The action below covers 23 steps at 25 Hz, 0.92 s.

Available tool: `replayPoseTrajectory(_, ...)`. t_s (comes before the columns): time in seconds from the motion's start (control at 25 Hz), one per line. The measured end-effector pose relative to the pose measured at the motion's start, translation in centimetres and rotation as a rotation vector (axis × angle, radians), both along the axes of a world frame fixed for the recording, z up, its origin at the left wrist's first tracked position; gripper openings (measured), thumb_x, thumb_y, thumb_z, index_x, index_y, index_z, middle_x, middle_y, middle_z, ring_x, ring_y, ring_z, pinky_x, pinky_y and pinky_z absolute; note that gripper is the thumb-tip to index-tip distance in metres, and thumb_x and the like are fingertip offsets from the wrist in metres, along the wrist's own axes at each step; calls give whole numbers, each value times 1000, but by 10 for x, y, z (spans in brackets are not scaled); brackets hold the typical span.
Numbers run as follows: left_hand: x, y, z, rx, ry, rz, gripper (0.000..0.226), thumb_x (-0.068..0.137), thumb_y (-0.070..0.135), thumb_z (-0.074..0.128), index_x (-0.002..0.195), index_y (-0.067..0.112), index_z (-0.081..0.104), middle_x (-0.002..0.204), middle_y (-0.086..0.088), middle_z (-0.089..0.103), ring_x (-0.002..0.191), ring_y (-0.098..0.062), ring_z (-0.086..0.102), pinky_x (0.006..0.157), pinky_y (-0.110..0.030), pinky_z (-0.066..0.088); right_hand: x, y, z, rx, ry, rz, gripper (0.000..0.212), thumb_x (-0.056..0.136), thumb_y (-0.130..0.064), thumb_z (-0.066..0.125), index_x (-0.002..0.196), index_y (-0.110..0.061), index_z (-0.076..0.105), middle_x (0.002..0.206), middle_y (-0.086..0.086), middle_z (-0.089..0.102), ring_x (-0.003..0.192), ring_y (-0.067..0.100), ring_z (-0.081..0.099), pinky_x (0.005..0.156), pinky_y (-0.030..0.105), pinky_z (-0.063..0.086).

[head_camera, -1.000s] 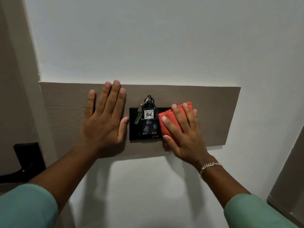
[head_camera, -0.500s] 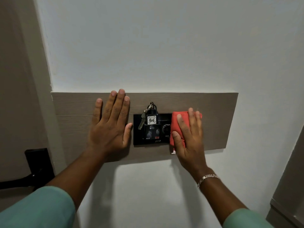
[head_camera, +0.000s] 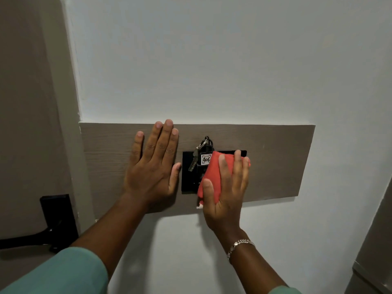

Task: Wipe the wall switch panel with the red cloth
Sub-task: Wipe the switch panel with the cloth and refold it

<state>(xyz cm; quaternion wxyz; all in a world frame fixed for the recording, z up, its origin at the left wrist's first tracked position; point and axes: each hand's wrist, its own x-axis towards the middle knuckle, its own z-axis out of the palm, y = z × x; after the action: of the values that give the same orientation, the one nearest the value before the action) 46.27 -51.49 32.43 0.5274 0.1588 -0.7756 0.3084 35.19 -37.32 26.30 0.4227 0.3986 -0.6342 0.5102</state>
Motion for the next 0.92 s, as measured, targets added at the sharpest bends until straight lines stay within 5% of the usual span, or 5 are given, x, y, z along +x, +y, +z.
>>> replayPoseTrajectory(0.24, 0, -1, 0, 8, 1, -17, 74, 95, 40, 32, 157, 6, 10, 167, -11, 2, 155, -26, 2, 125, -49, 1, -9, 0, -10, 159, 226, -92, 62, 100, -53, 42, 153, -29, 24, 164, 18, 17, 153, 45, 14, 117, 70, 22)
replayPoseTrajectory(0.44, 0, 0, -1, 31, -6, -43, 75, 94, 39, 33, 157, 6, 9, 168, -11, 1, 155, -26, 2, 125, -50, 0, 9, -16, 9, -36, -26, -38, 63, 100, -54, 40, 156, -33, 21, 169, 10, 11, 156, 36, 6, 117, 69, 24)
replayPoseTrajectory(0.6, 2, 1, 0, 27, -7, -43, 74, 95, 40, 31, 157, 6, 11, 168, -11, 3, 155, -26, 3, 125, -50, 1, -11, -1, -9, 188, 275, -111, 66, 99, -54, 44, 156, -33, 18, 164, 17, 16, 155, 40, 10, 117, 69, 23)
replayPoseTrajectory(0.92, 9, 7, 6, 67, -21, -110, 78, 87, 37, 44, 155, 3, 23, 164, -15, 16, 153, -27, 12, 123, -51, 7, -12, 16, -9, 134, -15, -62, 69, 98, -61, 41, 157, -37, 14, 169, 11, 6, 157, 33, -2, 123, 59, 21)
